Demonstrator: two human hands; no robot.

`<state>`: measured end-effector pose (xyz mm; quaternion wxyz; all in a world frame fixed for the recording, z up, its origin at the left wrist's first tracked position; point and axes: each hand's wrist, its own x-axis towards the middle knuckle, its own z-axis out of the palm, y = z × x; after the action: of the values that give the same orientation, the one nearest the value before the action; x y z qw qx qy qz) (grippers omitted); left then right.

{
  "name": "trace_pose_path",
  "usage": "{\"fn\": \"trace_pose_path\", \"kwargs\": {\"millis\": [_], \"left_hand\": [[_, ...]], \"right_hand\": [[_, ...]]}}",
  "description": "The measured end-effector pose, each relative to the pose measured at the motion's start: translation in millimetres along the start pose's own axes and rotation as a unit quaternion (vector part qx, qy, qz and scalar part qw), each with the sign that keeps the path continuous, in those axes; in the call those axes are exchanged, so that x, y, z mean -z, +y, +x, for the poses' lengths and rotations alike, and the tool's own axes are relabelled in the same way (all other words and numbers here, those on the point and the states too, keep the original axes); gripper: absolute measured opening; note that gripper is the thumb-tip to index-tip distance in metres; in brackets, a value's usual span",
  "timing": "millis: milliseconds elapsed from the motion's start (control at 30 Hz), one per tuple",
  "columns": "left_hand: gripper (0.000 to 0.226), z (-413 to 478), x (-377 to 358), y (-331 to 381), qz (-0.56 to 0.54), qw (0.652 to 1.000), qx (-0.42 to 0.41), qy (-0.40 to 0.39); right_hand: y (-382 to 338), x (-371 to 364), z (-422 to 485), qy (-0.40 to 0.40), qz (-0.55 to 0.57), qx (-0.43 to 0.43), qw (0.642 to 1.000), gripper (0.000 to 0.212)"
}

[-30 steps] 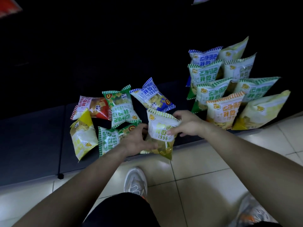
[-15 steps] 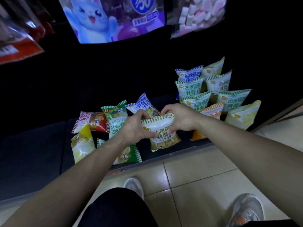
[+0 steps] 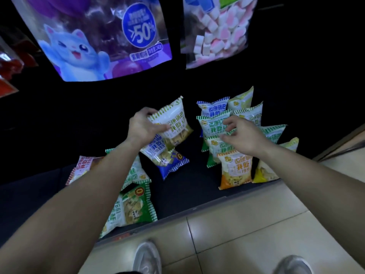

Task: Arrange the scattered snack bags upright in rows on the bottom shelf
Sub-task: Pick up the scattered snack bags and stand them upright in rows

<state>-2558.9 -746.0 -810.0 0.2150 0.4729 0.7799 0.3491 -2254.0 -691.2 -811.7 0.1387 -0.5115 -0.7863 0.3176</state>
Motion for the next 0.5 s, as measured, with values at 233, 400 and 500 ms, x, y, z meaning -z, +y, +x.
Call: {"fn": "trace_pose_path", "kwargs": {"millis": [233, 400, 500], "left_hand": [[0.072, 54.5, -65.7, -13.7, 0.040, 0.999, -0.007, -0.026], [0.068, 92.2, -84.2, -31.3, 0.061, 0.996, -0.022, -0.062], [0.067, 96.3, -97.3, -43.8, 0.062, 0.996, -0.024, -0.056]], "right_hand": [[30.3, -14.8, 30.1, 0.013, -0.024, 0.002, 1.000, 0.045], [48.9, -27.9, 42.6, -0.011, -0.040, 0.011, 0.999, 0.046], [54.4, -33.2, 46.4, -0.008, -0.037, 0.009, 0.999, 0.045]]}}
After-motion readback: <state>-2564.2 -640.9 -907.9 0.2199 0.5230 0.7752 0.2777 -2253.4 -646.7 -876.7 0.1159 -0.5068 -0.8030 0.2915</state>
